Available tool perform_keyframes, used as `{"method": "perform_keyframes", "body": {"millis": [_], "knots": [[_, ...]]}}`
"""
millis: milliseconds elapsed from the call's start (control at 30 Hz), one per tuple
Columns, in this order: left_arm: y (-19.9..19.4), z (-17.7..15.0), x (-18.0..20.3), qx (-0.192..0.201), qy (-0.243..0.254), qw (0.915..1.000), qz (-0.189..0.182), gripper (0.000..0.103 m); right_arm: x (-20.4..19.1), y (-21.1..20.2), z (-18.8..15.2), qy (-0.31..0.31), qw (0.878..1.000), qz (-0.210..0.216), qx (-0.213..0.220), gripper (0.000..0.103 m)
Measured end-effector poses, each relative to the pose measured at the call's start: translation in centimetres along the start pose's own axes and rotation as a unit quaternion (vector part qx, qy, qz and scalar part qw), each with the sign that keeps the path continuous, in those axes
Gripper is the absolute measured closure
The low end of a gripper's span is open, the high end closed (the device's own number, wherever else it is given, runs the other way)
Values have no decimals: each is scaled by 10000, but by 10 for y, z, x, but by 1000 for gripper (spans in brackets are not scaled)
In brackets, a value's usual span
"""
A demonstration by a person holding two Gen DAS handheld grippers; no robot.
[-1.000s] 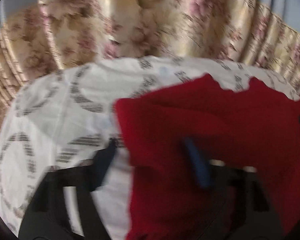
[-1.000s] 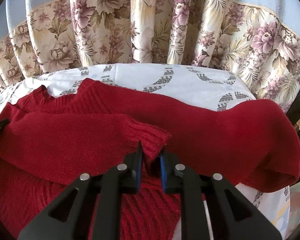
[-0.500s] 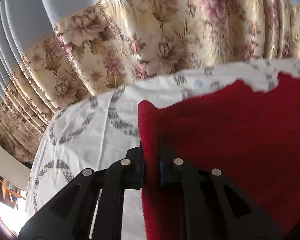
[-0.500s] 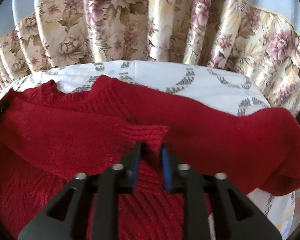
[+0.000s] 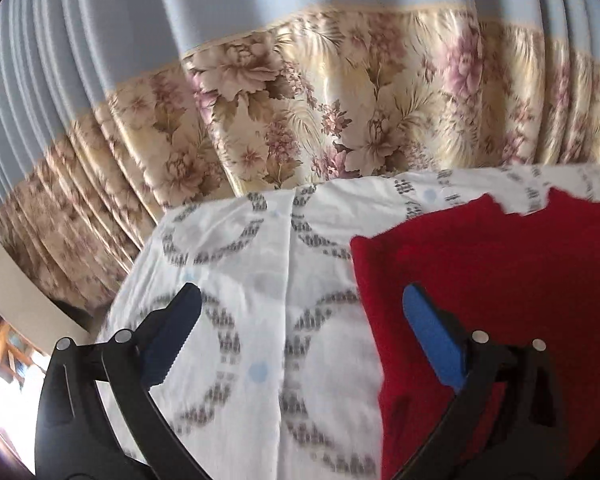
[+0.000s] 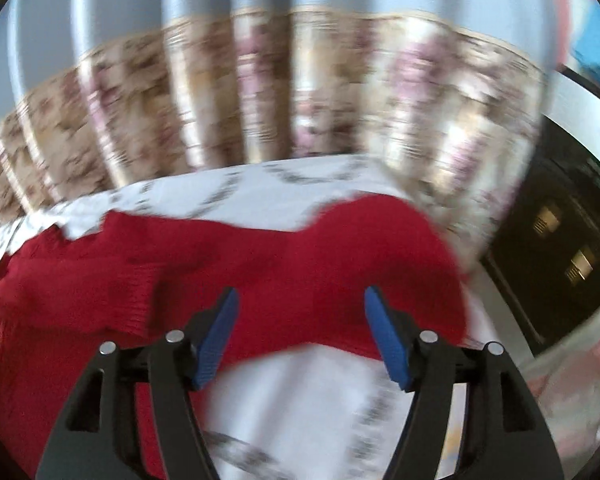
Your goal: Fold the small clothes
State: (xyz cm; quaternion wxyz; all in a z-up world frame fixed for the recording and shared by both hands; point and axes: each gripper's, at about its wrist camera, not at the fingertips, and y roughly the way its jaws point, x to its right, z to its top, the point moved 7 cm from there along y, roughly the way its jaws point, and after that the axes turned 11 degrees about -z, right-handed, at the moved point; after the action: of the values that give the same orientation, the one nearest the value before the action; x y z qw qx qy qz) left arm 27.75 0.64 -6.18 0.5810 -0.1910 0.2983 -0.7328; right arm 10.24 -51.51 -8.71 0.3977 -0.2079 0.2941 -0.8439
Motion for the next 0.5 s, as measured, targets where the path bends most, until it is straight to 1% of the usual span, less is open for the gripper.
{"method": "perform_keyframes", "body": {"millis": [100,133,167,267,367,400,433,500], "knots": [[-22,-16,-2,2,-335,9992,-210,3,57,5,-13,417,9985,-341,-69,37],[-29,-23,-4,7,-455,9986,-281,3,68,7,-18,477,9980,-393,-105,37],[-34,-27,-4,25,-500,9982,-321,3,87,11,-26,618,9968,-468,-187,37],[-48,-41,-4,36,-543,9980,-336,3,119,27,-46,772,9945,-555,-443,37],[-52,-48,-3,-11,-598,9975,-364,3,127,42,-59,724,9945,-427,-629,37],[-53,-50,-3,-25,-634,9973,-378,3,126,46,-60,802,9946,-237,-618,37],[-53,-52,-2,-38,-659,9971,-371,3,124,46,-61,833,9945,-148,-611,37],[-53,-53,0,-63,-647,9972,-368,3,117,49,-60,848,9949,-75,-539,37]]}}
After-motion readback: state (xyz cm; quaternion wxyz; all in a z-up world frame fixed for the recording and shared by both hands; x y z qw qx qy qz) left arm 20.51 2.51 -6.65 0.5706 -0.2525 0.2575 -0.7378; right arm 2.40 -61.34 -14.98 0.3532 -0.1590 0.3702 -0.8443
